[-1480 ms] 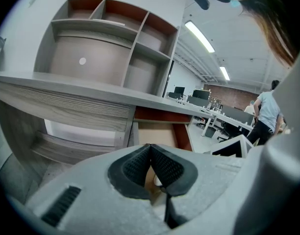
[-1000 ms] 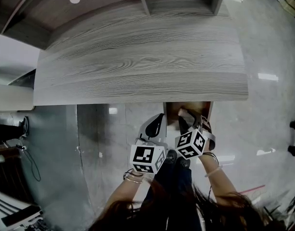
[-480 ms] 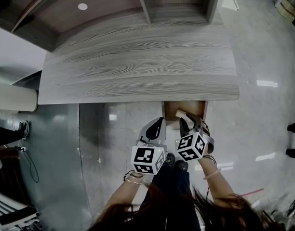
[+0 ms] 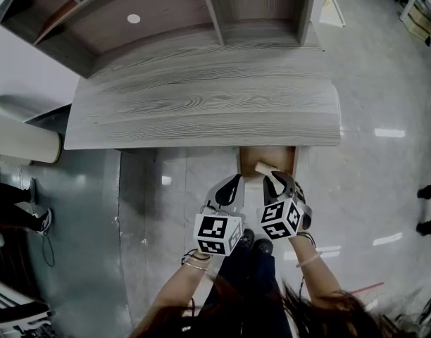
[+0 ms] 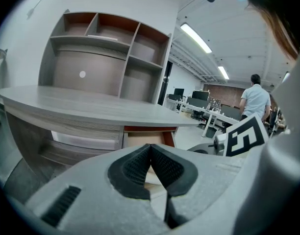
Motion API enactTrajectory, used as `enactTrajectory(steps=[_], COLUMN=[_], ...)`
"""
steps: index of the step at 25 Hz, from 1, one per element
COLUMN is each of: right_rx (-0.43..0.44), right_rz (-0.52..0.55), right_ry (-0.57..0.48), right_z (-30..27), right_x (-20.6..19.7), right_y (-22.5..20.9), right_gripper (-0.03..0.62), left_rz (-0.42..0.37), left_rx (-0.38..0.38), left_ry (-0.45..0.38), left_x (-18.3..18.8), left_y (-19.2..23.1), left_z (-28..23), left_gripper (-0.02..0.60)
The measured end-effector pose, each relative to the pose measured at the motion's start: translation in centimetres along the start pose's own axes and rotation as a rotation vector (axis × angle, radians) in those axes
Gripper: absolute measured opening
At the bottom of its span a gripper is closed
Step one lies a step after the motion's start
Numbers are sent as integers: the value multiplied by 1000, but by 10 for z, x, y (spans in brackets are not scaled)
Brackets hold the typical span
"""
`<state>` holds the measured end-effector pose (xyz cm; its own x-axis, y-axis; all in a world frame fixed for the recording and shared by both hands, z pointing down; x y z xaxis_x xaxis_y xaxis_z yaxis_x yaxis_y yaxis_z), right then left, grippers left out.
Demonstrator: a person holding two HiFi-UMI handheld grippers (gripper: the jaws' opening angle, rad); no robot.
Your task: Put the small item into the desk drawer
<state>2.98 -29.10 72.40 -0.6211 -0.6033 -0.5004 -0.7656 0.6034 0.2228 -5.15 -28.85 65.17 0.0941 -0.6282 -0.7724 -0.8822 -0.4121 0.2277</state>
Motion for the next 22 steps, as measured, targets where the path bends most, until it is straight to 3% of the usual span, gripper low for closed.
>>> enactTrajectory(steps=[22], right_rx=[-29], right_rz=[-34], right_ry=[-89], right_z=[89], right_x=[13], right_y=[-8], right_gripper=[3], left_rz=[-26], left_rx=[14], left_ry=[-17], left_x=[24], left_y=[-43], left_z=[68], left_gripper=[15])
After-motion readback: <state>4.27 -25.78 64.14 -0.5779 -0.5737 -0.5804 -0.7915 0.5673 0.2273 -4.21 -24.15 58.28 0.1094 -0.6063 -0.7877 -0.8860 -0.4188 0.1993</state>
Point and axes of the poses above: the fingertips, and each gripper's own axes: z backward along the fingers, y to its left, x out of its top, the point moved 1 cm from there along z, backward along the fingers, and after that the axes turned 13 degrees about y, right-handed, at the moved point
